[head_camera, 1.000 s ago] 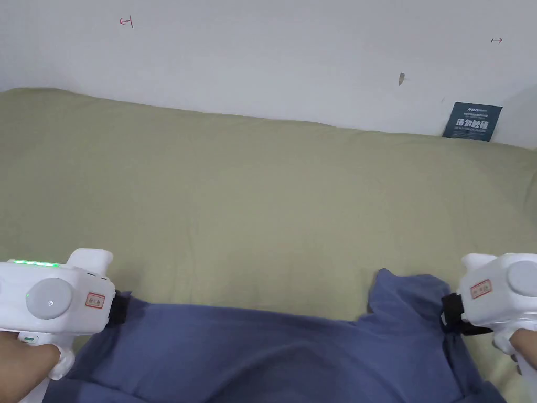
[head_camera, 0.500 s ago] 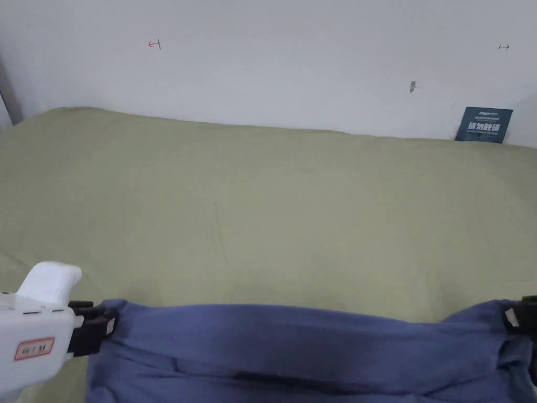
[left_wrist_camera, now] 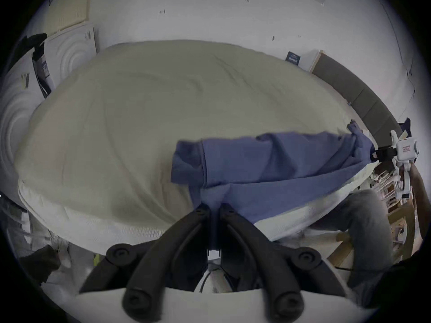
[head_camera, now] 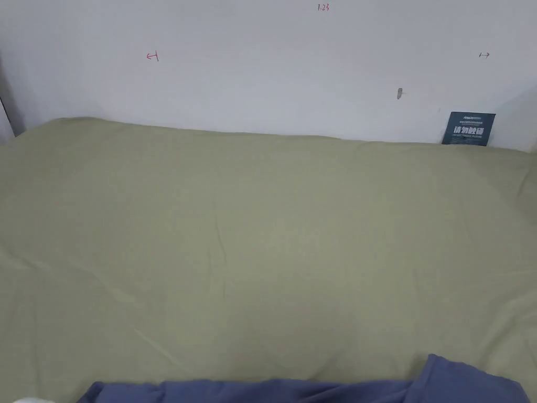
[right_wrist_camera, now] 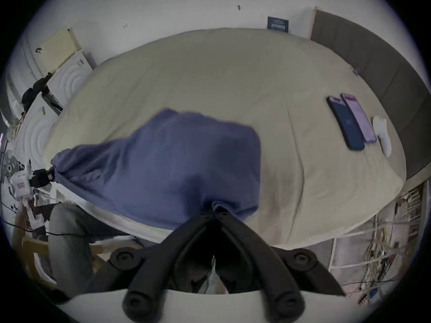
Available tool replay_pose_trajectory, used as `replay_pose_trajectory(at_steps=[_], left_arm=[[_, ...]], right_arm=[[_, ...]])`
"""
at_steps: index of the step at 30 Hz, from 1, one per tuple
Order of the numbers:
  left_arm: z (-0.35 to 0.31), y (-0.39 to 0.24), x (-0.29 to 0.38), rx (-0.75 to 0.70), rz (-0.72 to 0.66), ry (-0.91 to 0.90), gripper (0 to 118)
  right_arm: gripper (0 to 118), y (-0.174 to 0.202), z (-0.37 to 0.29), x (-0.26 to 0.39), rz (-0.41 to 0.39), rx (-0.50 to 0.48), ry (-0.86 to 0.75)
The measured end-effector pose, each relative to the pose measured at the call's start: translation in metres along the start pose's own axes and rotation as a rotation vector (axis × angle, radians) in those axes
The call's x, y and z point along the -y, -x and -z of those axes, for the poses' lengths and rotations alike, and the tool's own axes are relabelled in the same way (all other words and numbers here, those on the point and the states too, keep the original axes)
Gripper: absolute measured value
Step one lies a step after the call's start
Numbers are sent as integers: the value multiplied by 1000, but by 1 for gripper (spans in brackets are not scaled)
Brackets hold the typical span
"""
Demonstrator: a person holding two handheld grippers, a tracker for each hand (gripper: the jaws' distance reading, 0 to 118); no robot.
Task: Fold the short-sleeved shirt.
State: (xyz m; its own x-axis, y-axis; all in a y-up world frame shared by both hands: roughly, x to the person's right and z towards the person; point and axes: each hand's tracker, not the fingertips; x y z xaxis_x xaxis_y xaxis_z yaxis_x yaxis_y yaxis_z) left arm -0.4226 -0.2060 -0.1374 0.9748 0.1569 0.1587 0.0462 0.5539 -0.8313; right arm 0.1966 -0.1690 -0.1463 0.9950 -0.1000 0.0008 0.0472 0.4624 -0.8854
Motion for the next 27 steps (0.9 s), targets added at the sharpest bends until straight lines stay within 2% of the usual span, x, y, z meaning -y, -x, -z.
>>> replay_pose_trajectory(at_steps=[5,7,8,9,10,11,13,14,15,19,22,23,24,25,26,27], left_arm=[[14,10,12,30,-73,-17,11],[15,17,16,37,-92,-24,19],[13,18,17,42,-100,-32,37],[11,18,18,41,-107,-35,68],[8,18,18,16,-120,-36,96],[2,18,18,-23,-152,-25,96],[-19,21,17,52,-220,-85,97],[-32,16,15,86,-249,-145,97],[-45,10,10,80,-260,-194,97],[-87,-29,-21,58,-212,-404,96],[-102,-66,-41,33,-189,-492,95],[-104,-76,-44,27,-180,-522,94],[-104,-84,-46,29,-157,-545,90],[-104,-93,-47,34,-135,-558,74],[-98,-97,-46,32,-127,-553,51],[-95,-104,-46,23,-118,-549,23]], right_arm=[[0,-15,26,6,18,10,25],[3,-16,24,6,31,1,14],[11,-17,23,4,39,-4,16],[32,-18,20,2,46,-6,18],[70,-19,15,2,48,-12,17],[70,-15,6,4,48,-8,5],[91,-12,-16,3,49,15,-64],[94,-10,-30,2,50,-4,-117],[90,-5,-43,1,57,-21,-160],[91,20,-84,-11,72,-32,-348],[90,47,-101,-15,26,36,-507],[85,60,-105,-13,18,58,-547],[72,68,-107,-10,25,88,-576],[45,77,-107,-6,35,97,-598],[17,84,-106,-2,42,99,-616],[0,90,-104,2,42,77,-609]])
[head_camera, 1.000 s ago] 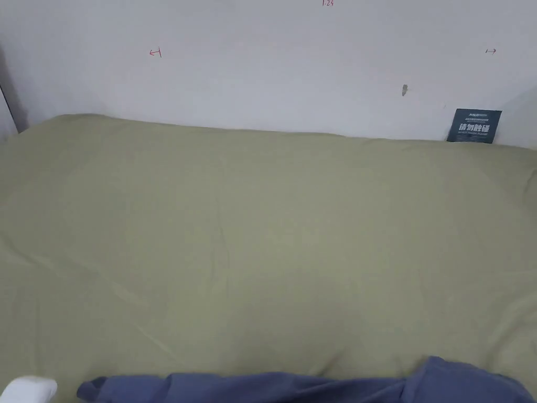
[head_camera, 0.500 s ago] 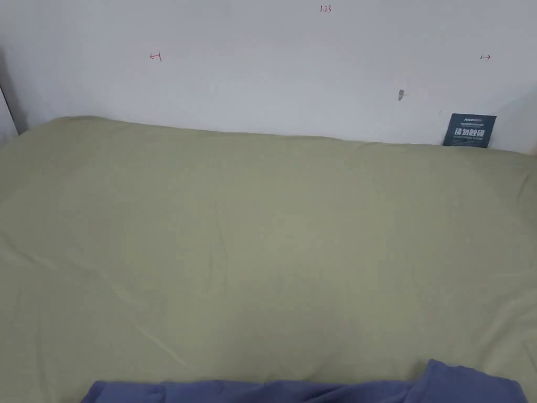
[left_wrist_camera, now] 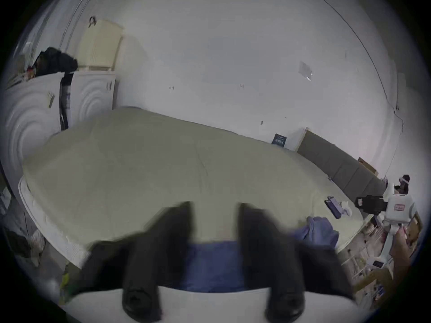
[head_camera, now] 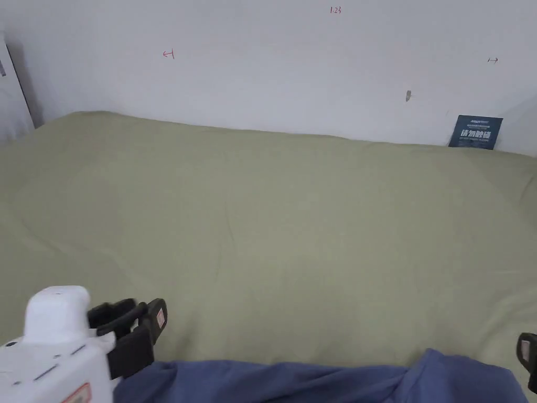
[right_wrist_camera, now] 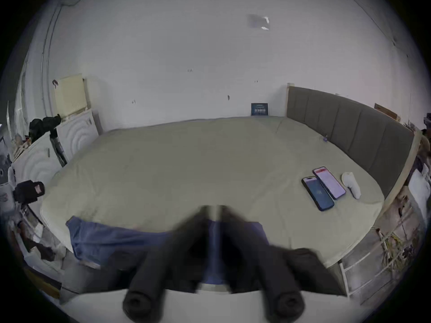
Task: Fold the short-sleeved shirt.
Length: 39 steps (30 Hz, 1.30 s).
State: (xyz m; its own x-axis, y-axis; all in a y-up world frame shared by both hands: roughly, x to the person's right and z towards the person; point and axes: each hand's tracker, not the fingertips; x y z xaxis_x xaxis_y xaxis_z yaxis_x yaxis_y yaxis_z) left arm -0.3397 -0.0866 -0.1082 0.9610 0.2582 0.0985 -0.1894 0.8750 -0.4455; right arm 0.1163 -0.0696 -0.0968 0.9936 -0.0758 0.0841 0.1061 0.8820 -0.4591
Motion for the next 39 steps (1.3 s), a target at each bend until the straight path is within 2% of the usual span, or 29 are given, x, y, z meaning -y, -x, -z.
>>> replay_pose_trajectory(at_steps=[1,3,4,6,10,12,13,14,15,16,17,18,21,28,30,33,37,39], left_arm=[[3,-8,4,-9,10,3,2],[5,-15,10,-7,19,29,0],[6,-16,13,53,3,72,0],[7,-20,19,45,9,81,0],[9,-4,14,43,48,102,0],[13,22,9,104,37,122,3],[16,36,9,138,39,148,22],[20,54,8,172,52,193,22],[25,70,9,172,50,226,31],[32,87,12,166,38,281,52],[39,101,18,123,20,337,87],[44,114,23,102,-20,343,107],[60,149,36,104,-165,384,108],[90,165,70,87,-266,425,108],[93,158,73,51,-216,388,108],[91,146,70,20,-212,390,108],[90,129,71,106,-211,434,106],[95,118,76,103,-140,471,104]], right_arm=[[0,6,-3,5,3,3,-17],[0,16,-6,12,-34,-6,-3],[0,17,0,16,-71,-11,9],[0,22,0,20,-109,-20,24],[0,23,2,17,-99,-57,42],[0,22,1,13,-99,-66,44],[0,20,1,12,-102,-71,47],[0,17,0,11,-102,-72,51],[0,15,0,11,-101,-72,54],[0,15,1,10,-99,-73,55],[0,13,1,10,-94,-74,57],[0,11,2,10,-86,-76,59],[0,13,7,9,-79,-89,76],[0,22,17,10,-91,-118,104],[0,24,18,9,-98,-124,107],[0,26,19,7,-91,-138,113],[0,32,20,7,-81,-152,110],[0,34,21,8,-72,-162,113]])
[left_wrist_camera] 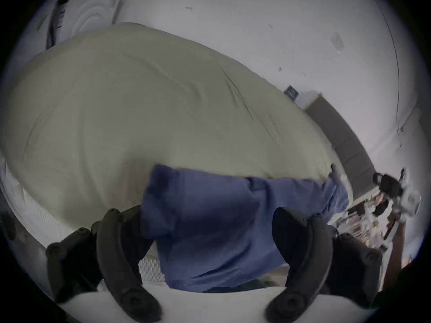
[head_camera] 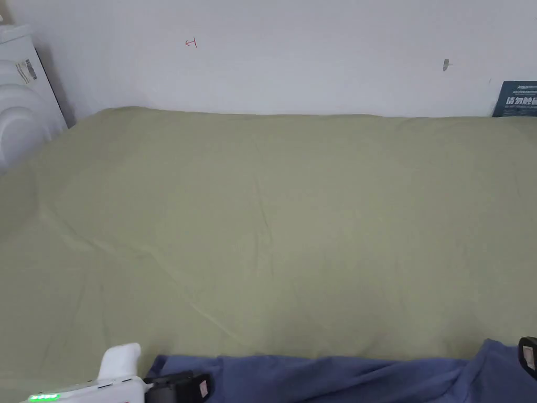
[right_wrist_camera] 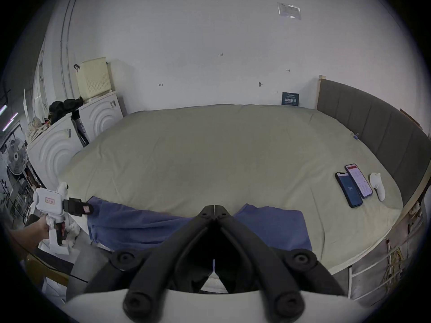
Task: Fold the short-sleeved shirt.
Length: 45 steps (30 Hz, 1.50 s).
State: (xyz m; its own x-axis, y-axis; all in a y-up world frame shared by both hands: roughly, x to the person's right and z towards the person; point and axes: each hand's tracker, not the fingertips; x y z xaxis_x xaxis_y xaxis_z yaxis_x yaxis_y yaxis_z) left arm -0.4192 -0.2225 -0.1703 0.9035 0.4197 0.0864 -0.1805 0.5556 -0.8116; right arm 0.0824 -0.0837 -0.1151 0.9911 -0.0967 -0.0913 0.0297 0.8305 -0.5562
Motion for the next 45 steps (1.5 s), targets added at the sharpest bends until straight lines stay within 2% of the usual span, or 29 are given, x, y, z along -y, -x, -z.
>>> replay_pose_trajectory(at_steps=[1,2,3,4,5,7,8,9,11,14,20,26,29,33,37,39,40,42,45], left_arm=[[3,-5,0,-52,41,2,95],[4,-6,-2,-91,55,5,79],[2,-6,-5,-137,43,2,56],[-2,-2,-6,-191,12,-2,26],[-7,4,-11,-203,-35,7,20],[-24,21,-22,77,-220,-6,11],[-31,18,-27,75,-242,-23,11],[-38,12,-32,43,-187,-37,11],[-51,-2,-46,83,-108,-63,10],[-63,-29,-64,164,-101,-92,10],[-64,-103,-79,236,-93,-102,10],[-19,-175,-71,365,-90,-25,10],[13,-208,-55,348,-100,53,10],[53,-234,-34,358,-206,130,10],[86,-240,-23,362,-231,108,12],[102,-233,-19,364,-258,109,27],[110,-227,-16,388,-300,123,42],[116,-216,-11,410,-393,181,65],[104,-202,-10,471,-457,192,67]], right_arm=[[0,-1,1,1,4,-5,4],[0,-1,1,1,5,-9,8],[0,0,0,2,3,-10,9],[0,0,-2,2,1,-11,8],[0,0,-5,2,-2,-10,4],[0,-1,-8,2,2,-3,-3],[0,-3,-10,1,10,0,-6],[0,-6,-11,2,17,1,-10],[0,-10,-14,2,28,8,-18],[0,-13,-21,0,35,22,-30],[0,-22,-35,-6,59,41,-69],[0,-36,-50,-9,89,67,-103],[0,-43,-52,-10,115,79,-111],[0,-49,-55,-9,139,75,-125],[0,-54,-57,-7,151,76,-126],[0,-56,-58,-6,159,73,-123],[0,-57,-58,-5,163,72,-123],[0,-64,-57,-2,168,75,-122],[0,-66,-59,0,169,87,-120]])
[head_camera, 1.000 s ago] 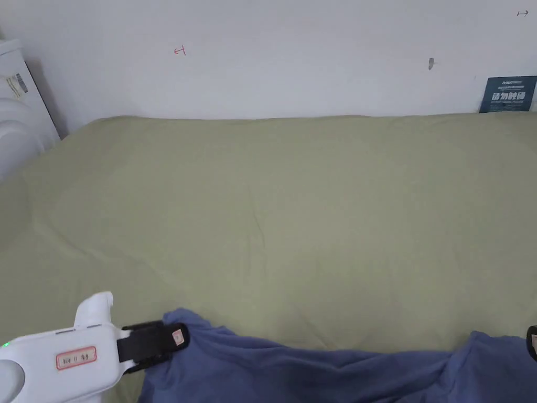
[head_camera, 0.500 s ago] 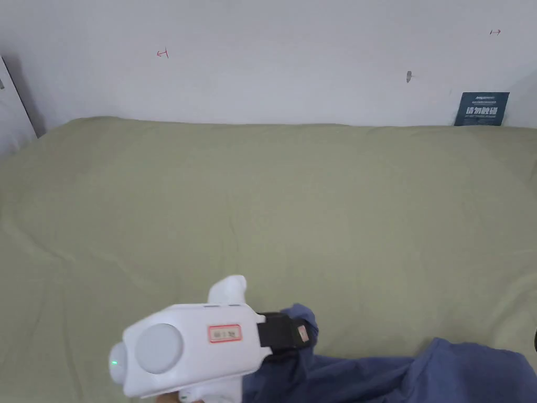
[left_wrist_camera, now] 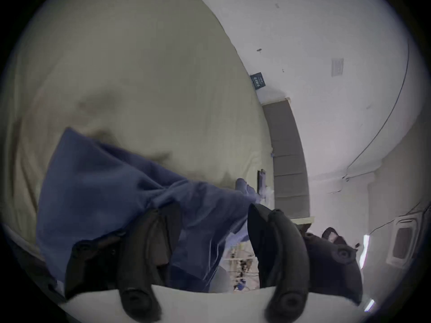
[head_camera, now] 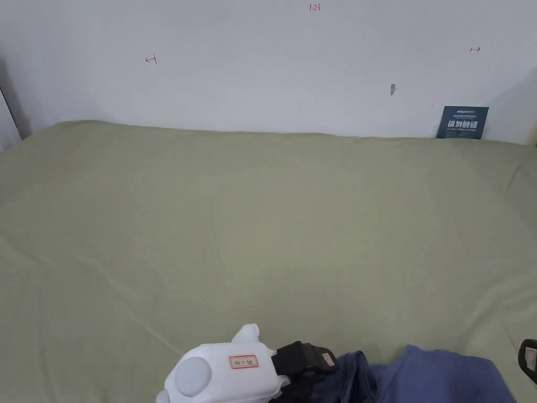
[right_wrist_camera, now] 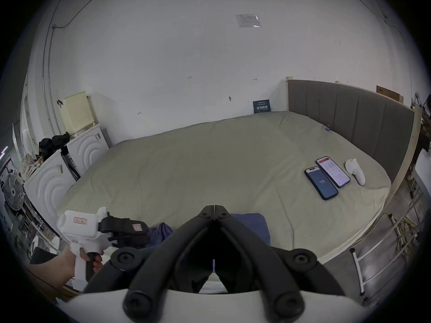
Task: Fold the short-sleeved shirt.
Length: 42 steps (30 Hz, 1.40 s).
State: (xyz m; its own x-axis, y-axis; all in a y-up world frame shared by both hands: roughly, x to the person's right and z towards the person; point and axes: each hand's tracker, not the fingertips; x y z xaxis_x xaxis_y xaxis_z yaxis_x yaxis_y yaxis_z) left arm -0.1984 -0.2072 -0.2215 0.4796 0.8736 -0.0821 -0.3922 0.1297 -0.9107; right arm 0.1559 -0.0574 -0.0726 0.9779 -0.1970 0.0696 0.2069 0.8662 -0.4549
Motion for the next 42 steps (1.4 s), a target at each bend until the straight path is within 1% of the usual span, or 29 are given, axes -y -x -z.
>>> replay_pose_trajectory(at_steps=[1,3,4,5,6,7,9,11,14,17,18,21,24,27,31,35,36,38,40,41,42], left_arm=[[-11,-2,-1,0,19,-16,66],[-39,-9,-5,28,114,-72,65],[-53,-11,-6,33,173,-113,61],[-65,-12,-5,1,232,-162,52],[-73,-13,-3,-45,285,-197,34],[-78,-12,0,-86,328,-221,4],[-78,-9,5,-141,334,-197,2],[-68,0,11,-92,292,-133,1],[-43,2,27,-75,303,-104,1],[-9,7,41,-33,313,-30,1],[3,10,45,-43,308,-27,1],[34,24,61,-48,253,55,1],[51,30,83,-13,257,97,1],[57,27,90,-24,269,122,1],[31,17,78,-22,279,90,1],[-34,-2,51,23,333,-32,1],[-50,-4,38,6,351,-62,2],[-73,-3,10,-109,363,-31,2],[-89,10,-21,-271,345,5,3],[-95,19,-33,-300,319,21,6],[-100,30,-44,-306,285,31,11]], right_arm=[[0,-1,0,0,3,3,0],[0,-2,-1,-1,11,0,0],[0,-1,-2,-1,13,-1,-1],[0,0,-2,-1,11,-3,-4],[0,1,-3,-1,6,-6,-7],[0,2,-3,-1,0,-10,-6],[0,6,-3,-1,-7,-16,-5],[0,7,-3,0,-5,-24,-5],[0,11,-4,1,-5,-43,1],[0,12,-9,3,-25,-44,4],[0,12,-10,3,-30,-42,3],[0,11,-13,4,-24,-44,2],[0,9,-15,5,-26,-35,4],[0,5,-15,3,-25,-20,7],[0,4,-15,1,-24,-15,1],[0,7,-13,-1,-36,-25,-3],[0,8,-11,-1,-37,-29,-4],[0,11,-8,-2,-40,-41,0],[0,16,-6,-3,-51,-56,1],[0,17,-6,-3,-56,-63,0],[0,18,-6,-3,-61,-69,-3]])
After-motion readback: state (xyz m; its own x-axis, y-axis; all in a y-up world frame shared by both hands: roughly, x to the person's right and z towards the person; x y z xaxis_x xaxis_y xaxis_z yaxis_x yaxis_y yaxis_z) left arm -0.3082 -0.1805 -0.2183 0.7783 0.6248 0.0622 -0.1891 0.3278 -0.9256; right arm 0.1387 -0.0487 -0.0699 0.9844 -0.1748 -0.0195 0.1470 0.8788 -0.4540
